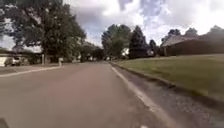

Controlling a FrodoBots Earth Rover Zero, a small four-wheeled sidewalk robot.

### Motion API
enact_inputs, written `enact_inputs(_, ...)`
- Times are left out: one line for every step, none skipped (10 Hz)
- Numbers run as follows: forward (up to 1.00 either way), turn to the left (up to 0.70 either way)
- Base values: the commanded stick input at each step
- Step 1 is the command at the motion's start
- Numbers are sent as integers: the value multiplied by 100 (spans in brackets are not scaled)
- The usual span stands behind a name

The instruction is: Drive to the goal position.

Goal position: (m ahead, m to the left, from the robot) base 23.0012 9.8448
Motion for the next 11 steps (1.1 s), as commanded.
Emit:
enact_inputs(100,0)
enact_inputs(100,0)
enact_inputs(100,0)
enact_inputs(100,20)
enact_inputs(100,40)
enact_inputs(100,40)
enact_inputs(100,30)
enact_inputs(100,2)
enact_inputs(100,1)
enact_inputs(100,0)
enact_inputs(100,0)
